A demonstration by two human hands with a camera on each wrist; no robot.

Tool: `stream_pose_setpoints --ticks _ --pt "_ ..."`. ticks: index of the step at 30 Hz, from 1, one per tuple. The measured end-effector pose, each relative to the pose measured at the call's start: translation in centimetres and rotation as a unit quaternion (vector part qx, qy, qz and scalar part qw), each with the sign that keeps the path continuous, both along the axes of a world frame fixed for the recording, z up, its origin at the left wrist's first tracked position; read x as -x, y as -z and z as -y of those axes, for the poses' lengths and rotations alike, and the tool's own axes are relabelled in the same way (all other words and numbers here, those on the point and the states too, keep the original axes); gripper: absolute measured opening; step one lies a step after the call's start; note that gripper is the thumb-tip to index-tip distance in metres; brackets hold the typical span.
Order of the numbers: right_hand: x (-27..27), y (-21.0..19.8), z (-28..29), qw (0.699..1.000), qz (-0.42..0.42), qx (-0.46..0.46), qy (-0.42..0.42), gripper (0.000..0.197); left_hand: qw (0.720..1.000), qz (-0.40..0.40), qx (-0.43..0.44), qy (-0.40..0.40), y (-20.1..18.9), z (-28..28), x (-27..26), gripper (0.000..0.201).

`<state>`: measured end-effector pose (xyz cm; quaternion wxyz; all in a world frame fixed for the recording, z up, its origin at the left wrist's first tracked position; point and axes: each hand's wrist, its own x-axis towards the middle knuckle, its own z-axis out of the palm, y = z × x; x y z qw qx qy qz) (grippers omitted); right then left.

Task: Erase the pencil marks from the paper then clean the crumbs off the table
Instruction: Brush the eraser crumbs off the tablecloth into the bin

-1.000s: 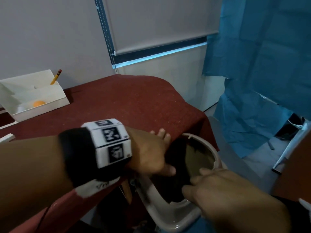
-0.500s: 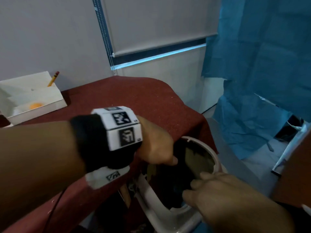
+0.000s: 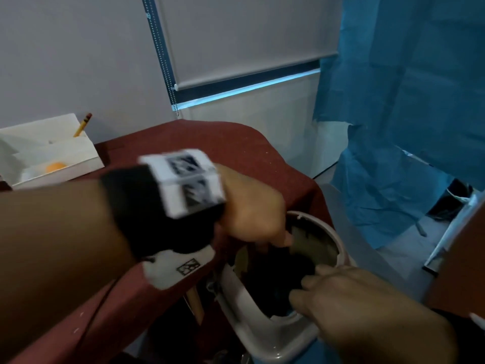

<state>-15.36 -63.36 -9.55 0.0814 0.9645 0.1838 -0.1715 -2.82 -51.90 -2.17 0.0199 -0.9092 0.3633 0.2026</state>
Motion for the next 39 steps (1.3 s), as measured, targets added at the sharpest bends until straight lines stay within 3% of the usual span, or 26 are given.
stream_pose_setpoints --ticks 2,4,6,9,11,13,16,17,19,21,23,26,28,30,32,33,34,36,37,39 --pt "0.0 0.1 0.0 1.0 0.011 -0.003 0.002 0.032 0.994 -0.064 0.081 -0.037 -2.6 -2.7 -0.6 0.03" --pt "0.2 0.0 -0.1 1.0 0.018 -0.009 0.002 0.034 0.994 0.02 0.084 -0.073 -4.1 -5.5 -2.4 0.055" --pt "0.7 -0.3 -0.2 0.999 0.033 -0.023 0.003 0.034 0.988 0.1 -0.036 -0.109 -3.2 -7.8 -3.7 0.077" --pt "1.3 -0.9 -0.7 0.998 0.052 -0.045 0.002 0.028 0.977 0.03 -0.14 -0.16 -0.4 -8.4 -3.3 0.105" --pt "1.6 -1.1 -1.1 0.998 0.054 -0.045 -0.004 0.026 0.983 0.011 -0.136 -0.126 1.0 -6.9 -0.9 0.096" --pt "1.8 -1.1 -1.4 0.998 0.052 -0.039 -0.008 0.024 0.992 -0.015 -0.121 -0.037 1.2 -4.8 2.2 0.085" --pt "2.0 -1.3 -1.8 0.998 0.046 -0.038 -0.007 0.024 0.992 -0.122 0.0 0.026 -0.8 -4.3 4.6 0.058" --pt "2.0 -1.3 -2.0 0.998 0.047 -0.039 -0.013 0.024 0.991 -0.118 0.056 0.019 -1.5 -4.9 4.5 0.051" --pt "2.2 -1.1 -2.3 0.998 0.048 -0.033 -0.028 0.025 0.995 -0.016 0.101 -0.01 -1.8 -6.9 3.0 0.046" --pt "2.3 -0.7 -2.6 0.998 0.043 -0.022 -0.037 0.027 0.995 0.058 0.013 -0.085 -1.2 -8.9 1.3 0.064" --pt "2.4 -0.2 -2.9 0.998 0.041 -0.016 -0.045 0.029 0.978 0.043 -0.131 -0.157 0.2 -10.1 0.7 0.088" --pt "2.5 0.1 -3.3 0.998 0.037 -0.017 -0.044 0.028 0.974 0.02 -0.185 -0.129 1.9 -9.1 2.4 0.104" --pt "2.3 0.3 -3.5 0.998 0.034 -0.011 -0.049 0.026 0.989 -0.031 -0.135 -0.05 1.6 -8.0 4.5 0.098" --pt "2.1 0.5 -3.8 0.998 0.032 -0.006 -0.055 0.024 0.994 -0.107 -0.03 -0.018 -0.4 -7.6 5.6 0.083" --pt "2.0 0.5 -4.0 0.998 0.035 -0.008 -0.057 0.025 0.994 -0.076 0.068 -0.033 -2.2 -8.7 4.6 0.062" --pt "1.9 0.5 -4.1 0.998 0.037 -0.01 -0.057 0.027 0.995 -0.035 0.077 -0.051 -2.6 -9.4 3.8 0.063" --pt "1.9 0.6 -4.2 0.998 0.039 -0.014 -0.057 0.028 0.997 0.0 0.041 -0.07 -2.5 -10.1 2.8 0.072" --pt "1.9 0.6 -4.4 0.997 0.046 -0.017 -0.06 0.028 0.987 0.059 -0.123 -0.089 -0.9 -10.7 2.2 0.095" --pt "1.9 0.6 -4.4 0.997 0.047 -0.016 -0.063 0.028 0.979 0.054 -0.175 -0.086 0.3 -10.7 2.6 0.098" --pt "1.9 0.7 -4.3 0.997 0.047 -0.016 -0.057 0.027 0.979 0.026 -0.2 -0.038 2.3 -10.3 4.5 0.093"
